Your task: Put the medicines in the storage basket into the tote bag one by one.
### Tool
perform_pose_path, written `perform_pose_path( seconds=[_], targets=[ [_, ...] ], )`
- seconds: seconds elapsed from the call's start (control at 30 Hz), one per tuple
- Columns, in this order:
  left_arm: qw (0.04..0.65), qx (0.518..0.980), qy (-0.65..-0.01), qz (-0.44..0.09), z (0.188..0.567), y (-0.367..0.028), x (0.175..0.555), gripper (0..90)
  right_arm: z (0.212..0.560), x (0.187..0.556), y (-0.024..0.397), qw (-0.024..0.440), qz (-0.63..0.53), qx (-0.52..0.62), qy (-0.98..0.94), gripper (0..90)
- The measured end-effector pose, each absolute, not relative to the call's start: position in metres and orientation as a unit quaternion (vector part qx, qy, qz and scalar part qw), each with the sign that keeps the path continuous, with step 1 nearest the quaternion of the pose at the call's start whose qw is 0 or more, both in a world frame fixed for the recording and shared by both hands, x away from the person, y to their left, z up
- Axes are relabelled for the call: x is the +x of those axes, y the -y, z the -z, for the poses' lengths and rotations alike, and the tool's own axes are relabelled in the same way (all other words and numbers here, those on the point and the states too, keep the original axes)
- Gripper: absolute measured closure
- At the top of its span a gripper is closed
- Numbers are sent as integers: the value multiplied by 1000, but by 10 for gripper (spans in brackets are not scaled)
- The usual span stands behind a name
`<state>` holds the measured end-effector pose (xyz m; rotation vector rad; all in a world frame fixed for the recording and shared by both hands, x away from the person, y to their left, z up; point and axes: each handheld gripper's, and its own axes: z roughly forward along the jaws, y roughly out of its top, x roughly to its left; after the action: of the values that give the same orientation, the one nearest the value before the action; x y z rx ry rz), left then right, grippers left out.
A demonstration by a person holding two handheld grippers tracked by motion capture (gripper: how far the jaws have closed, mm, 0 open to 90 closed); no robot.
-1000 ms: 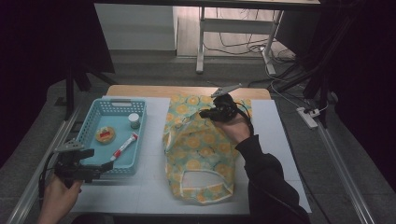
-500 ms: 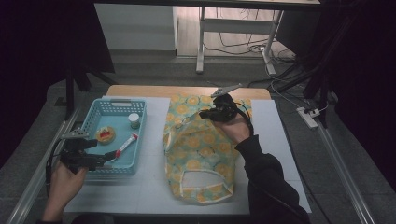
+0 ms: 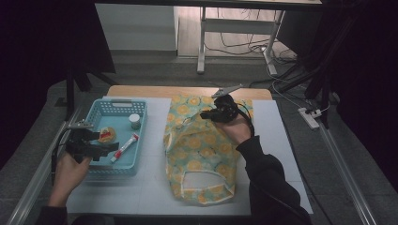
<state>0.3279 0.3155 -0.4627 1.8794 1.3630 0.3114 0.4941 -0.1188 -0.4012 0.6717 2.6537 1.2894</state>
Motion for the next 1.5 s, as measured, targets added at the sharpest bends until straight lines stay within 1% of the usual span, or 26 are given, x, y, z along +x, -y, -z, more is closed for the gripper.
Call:
perform_pose_path(
  seconds=[0.17,0.27,0.57,0.77,0.93,1.37,1.5],
  targets=[
    [388,737,-536,-135,463,-320,336,0,402,495,119,58,-425,223,-875,900],
    [387,737,-539,-127,463,-321,342,0,403,495,119,58,-425,222,-876,900],
    [371,731,-557,-129,470,-321,361,0,403,495,119,59,-425,222,-876,900],
    [342,729,-579,-124,476,-324,376,0,404,495,119,59,-424,221,-877,900],
    [330,732,-582,-128,478,-326,387,0,405,494,118,59,-423,220,-877,900],
    [264,746,-596,-137,497,-327,418,0,408,495,120,56,-422,221,-877,900],
    [253,747,-600,-135,502,-328,425,0,408,495,120,56,-422,221,-877,900]
  ],
)
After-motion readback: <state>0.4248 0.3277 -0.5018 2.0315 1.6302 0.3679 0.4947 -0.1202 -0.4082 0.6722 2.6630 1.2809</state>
